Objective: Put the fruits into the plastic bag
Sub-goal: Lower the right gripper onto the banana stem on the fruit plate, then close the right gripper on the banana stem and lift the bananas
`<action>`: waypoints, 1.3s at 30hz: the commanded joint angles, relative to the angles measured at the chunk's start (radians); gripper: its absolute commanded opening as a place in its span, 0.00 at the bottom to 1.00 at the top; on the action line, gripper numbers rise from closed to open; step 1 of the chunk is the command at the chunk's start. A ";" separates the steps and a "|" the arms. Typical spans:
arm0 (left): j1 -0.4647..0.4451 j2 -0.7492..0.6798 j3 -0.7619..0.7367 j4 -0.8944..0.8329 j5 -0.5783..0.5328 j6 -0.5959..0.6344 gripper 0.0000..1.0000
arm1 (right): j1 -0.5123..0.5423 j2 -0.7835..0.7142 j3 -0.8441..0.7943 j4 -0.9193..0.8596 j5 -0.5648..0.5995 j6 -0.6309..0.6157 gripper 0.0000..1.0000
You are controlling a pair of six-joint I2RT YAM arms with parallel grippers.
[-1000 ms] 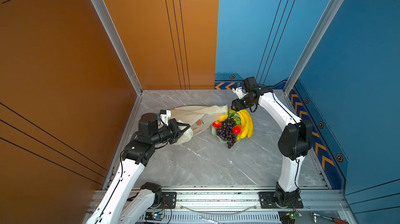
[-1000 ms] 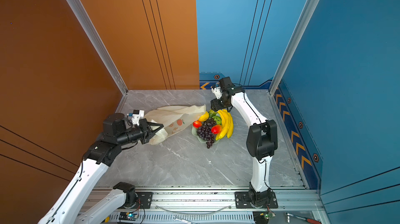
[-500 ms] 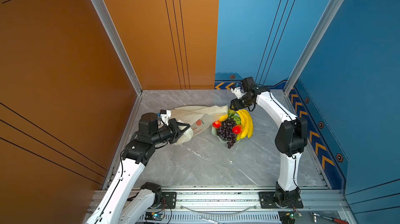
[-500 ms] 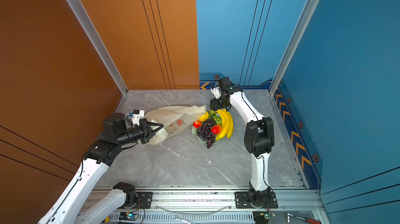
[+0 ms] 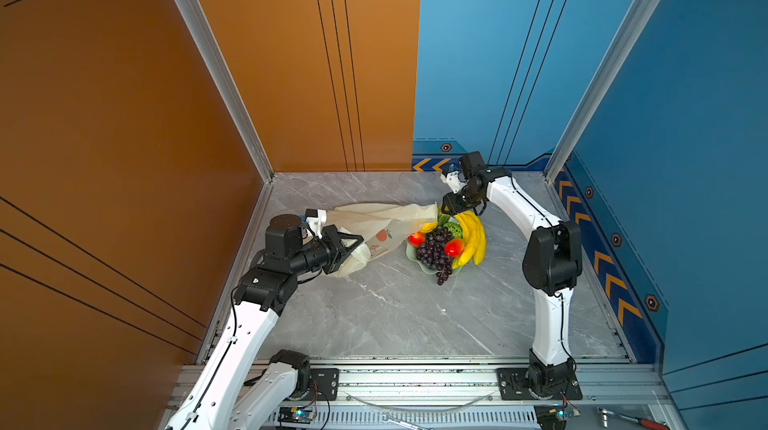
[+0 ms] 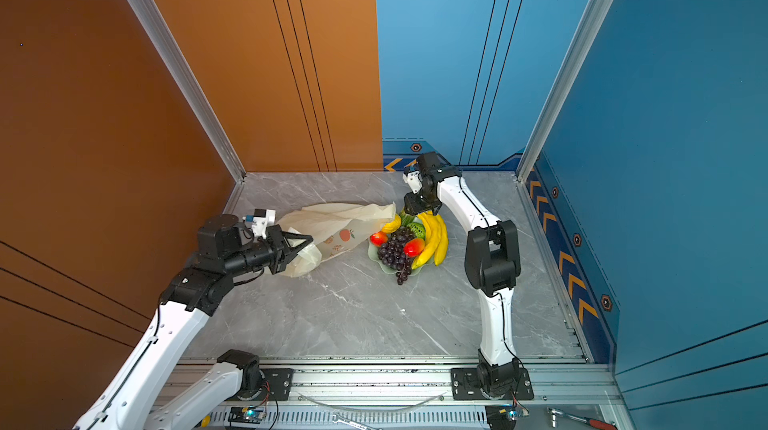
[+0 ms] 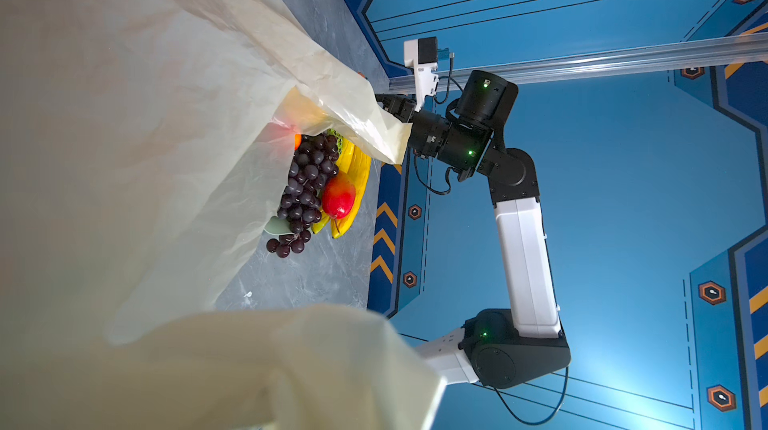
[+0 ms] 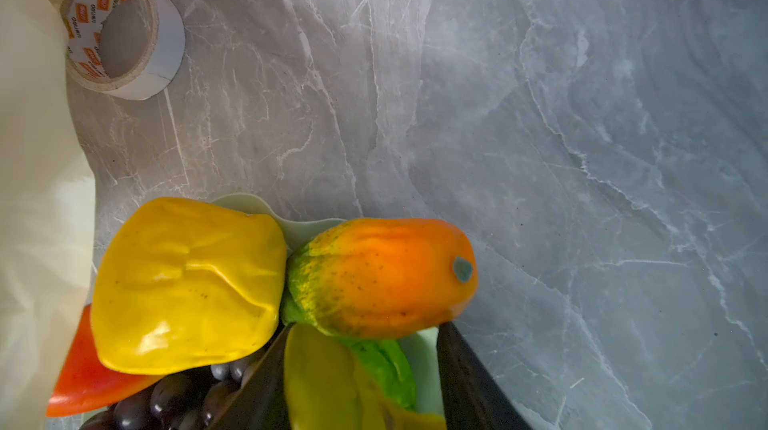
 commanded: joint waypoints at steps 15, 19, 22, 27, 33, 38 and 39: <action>0.031 -0.006 0.029 -0.020 0.035 0.009 0.00 | 0.004 -0.019 0.041 -0.013 0.022 -0.028 0.13; 0.032 -0.007 0.026 -0.021 0.037 0.011 0.00 | 0.004 -0.035 0.040 -0.014 0.027 -0.030 0.05; 0.032 -0.011 0.025 -0.021 0.035 0.010 0.00 | 0.004 -0.042 0.036 -0.015 0.027 -0.031 0.00; 0.032 -0.023 0.017 -0.021 0.032 0.005 0.00 | 0.004 -0.098 0.038 -0.015 0.038 -0.030 0.00; 0.032 -0.031 0.008 -0.022 0.030 0.004 0.00 | 0.003 -0.171 0.039 -0.028 0.060 -0.031 0.01; 0.030 -0.033 0.005 -0.022 0.028 0.005 0.00 | 0.004 -0.219 0.025 -0.044 0.075 -0.043 0.01; 0.029 -0.033 0.005 -0.022 0.028 0.007 0.00 | 0.004 -0.226 0.017 -0.044 0.075 -0.048 0.01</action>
